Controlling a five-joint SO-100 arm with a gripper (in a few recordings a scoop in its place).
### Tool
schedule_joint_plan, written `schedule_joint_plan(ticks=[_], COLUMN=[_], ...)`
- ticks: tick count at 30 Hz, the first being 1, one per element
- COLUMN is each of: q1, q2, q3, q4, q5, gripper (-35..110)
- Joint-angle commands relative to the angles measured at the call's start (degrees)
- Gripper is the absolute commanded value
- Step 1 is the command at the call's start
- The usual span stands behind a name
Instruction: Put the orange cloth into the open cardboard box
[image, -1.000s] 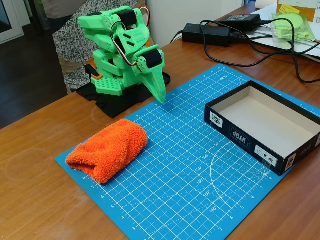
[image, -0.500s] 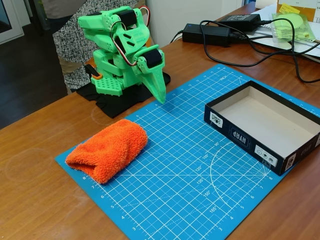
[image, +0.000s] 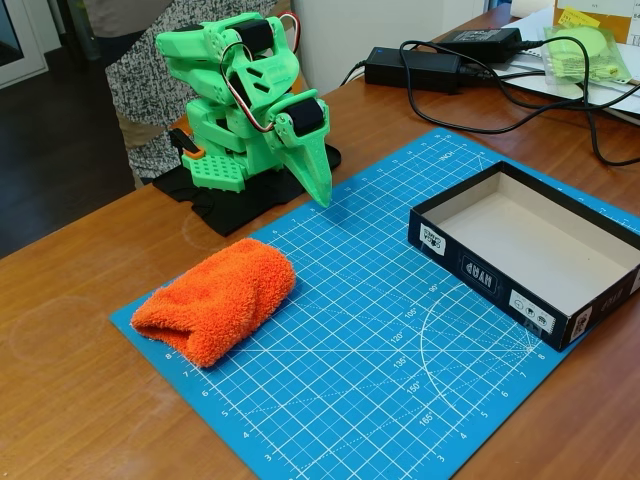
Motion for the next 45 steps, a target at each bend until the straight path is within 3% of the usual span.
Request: schedule_joint_plan(ticks=[1,10,14,20,28,35,45], q1=[0.97,3.6,5.98,15.21,17.67,29.0,35.24], q2=[0.7,0.7,-0.53,-24.52,-54.14,-67.41,-66.27], q3=[0.35,-0.44,-9.32,-28.12,-53.44,-53.79,-45.53], q4=[0.35,-0.44,3.43,0.79,9.32,5.1,1.76], q5=[0.97,-1.23,0.09,1.85,1.32,-9.23,-20.57], gripper=[0,0,0,-1,12,23,33])
